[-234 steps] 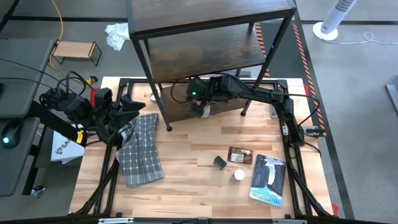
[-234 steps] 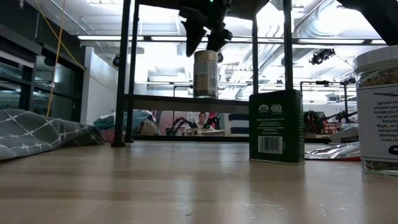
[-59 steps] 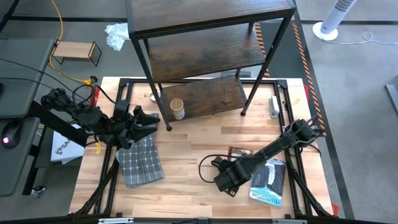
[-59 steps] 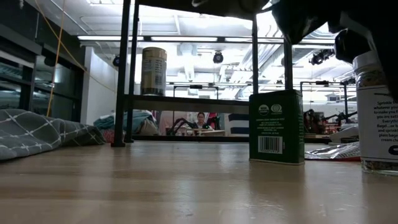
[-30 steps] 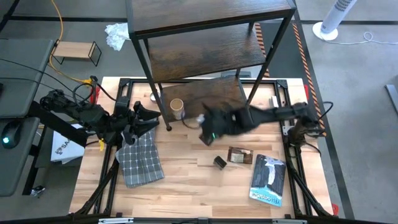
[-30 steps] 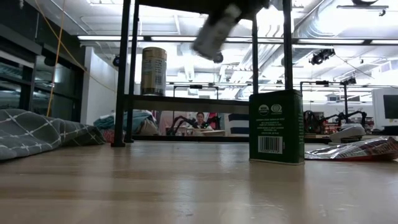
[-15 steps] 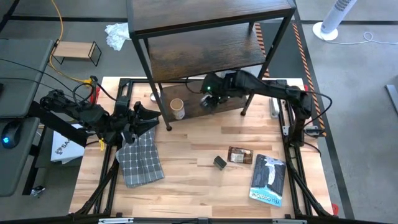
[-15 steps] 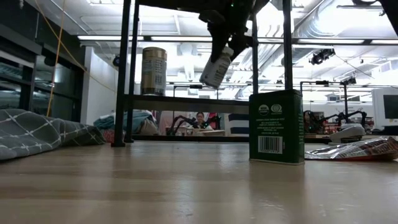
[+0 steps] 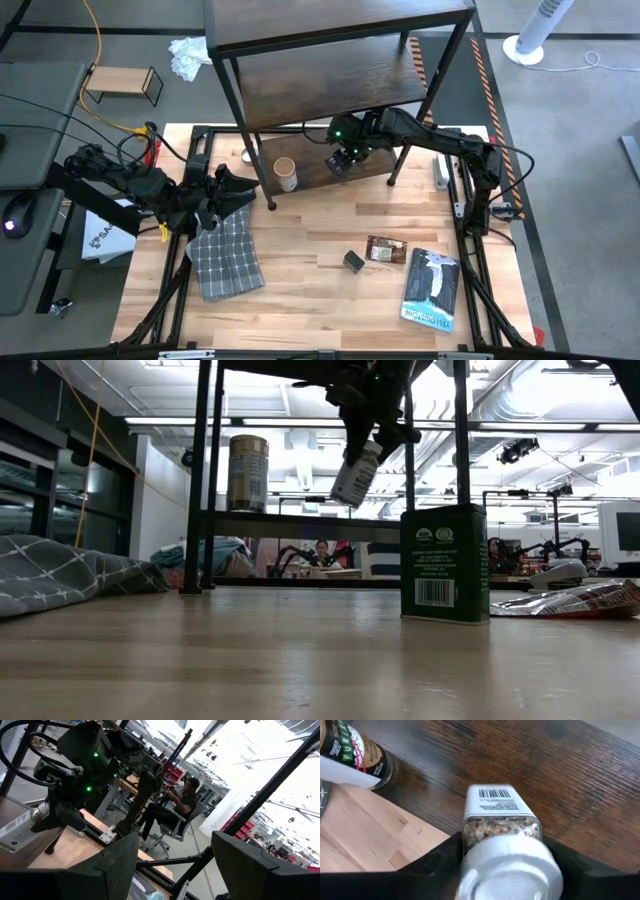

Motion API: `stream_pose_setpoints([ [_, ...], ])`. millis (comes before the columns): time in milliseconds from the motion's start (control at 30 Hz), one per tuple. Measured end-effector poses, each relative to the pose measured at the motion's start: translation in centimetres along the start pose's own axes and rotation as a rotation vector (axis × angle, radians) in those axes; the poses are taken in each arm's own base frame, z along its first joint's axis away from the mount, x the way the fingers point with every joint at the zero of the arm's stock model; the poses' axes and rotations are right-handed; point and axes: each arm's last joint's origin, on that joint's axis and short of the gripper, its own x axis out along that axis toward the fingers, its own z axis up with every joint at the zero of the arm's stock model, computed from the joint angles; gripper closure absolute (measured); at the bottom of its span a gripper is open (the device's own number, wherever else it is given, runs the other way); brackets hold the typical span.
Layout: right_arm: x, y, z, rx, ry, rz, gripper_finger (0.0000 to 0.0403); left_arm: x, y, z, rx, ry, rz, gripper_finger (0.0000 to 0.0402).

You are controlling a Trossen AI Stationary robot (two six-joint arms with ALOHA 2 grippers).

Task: Shelf spices
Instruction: Put the white seasoning bottle on the shelf

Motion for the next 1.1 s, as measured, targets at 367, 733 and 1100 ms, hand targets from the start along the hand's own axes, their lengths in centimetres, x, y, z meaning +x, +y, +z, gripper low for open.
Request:
stream_pose_setpoints([
  [367, 0.0, 0.0, 0.1, 0.015, -0.017, -0.01, 0.0147, 0.0, 0.0, 0.0, -0.024, 0.006, -0.009, 0.0154],
  [733, -1.2, 0.6, 0.1, -0.141, -0.064, -0.014, 0.0147, 0.0, 0.0, -0.1, -0.018, 0.019, -0.01, 0.0154],
  [1100, -3.0, 3.9, -4.5, -0.318, -0.052, -0.236, 0.0293, 0.0, 0.2, -0.4, 0.001, 0.043, 0.006, 0.0154],
])
